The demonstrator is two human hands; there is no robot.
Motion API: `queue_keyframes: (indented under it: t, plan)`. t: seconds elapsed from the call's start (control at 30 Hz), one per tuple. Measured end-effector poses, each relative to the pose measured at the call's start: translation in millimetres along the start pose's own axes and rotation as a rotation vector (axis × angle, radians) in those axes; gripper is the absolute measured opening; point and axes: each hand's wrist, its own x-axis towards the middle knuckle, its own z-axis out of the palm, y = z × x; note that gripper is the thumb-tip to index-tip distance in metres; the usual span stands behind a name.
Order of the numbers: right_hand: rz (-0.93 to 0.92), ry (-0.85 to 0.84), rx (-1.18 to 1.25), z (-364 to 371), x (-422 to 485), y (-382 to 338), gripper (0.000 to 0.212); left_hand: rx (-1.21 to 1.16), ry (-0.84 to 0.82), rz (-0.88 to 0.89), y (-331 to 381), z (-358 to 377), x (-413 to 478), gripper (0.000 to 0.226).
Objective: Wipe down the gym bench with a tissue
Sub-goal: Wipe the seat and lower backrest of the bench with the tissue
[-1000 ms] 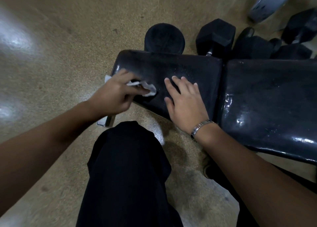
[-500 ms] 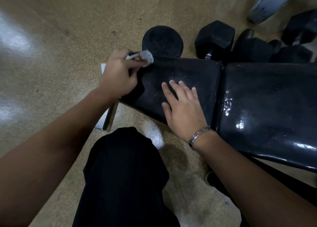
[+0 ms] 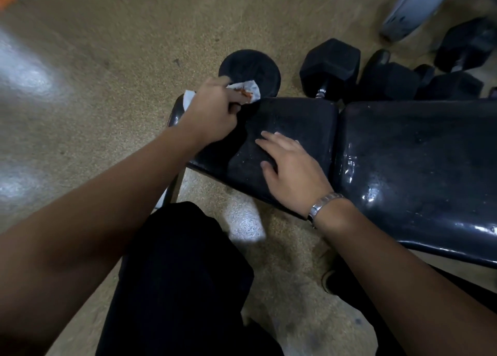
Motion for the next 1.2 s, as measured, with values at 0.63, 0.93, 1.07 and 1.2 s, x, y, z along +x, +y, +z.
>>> queue_keyframes:
  t: [0.63,0.93,1.07,1.2]
  plan:
    - [-0.021,0.201,-0.140,-8.5,-10.6,31.4,0.038,0.030,0.032,0.030,13.0,-15.6,-13.1,0.030]
    - [-0.041,0.209,-0.128,-6.6,-10.9,38.2,0.042,0.089,-0.056,0.105,0.8,-27.1,-19.2,0.025]
    - [-0.038,0.222,-0.129,-6.0,-8.6,36.9,0.041,0.024,-0.017,0.091,24.6,-11.9,-10.4,0.028]
    - [-0.053,0.199,-0.126,-5.9,-10.1,42.8,0.045,-0.029,-0.133,0.261,20.8,-10.9,-39.6,0.023]
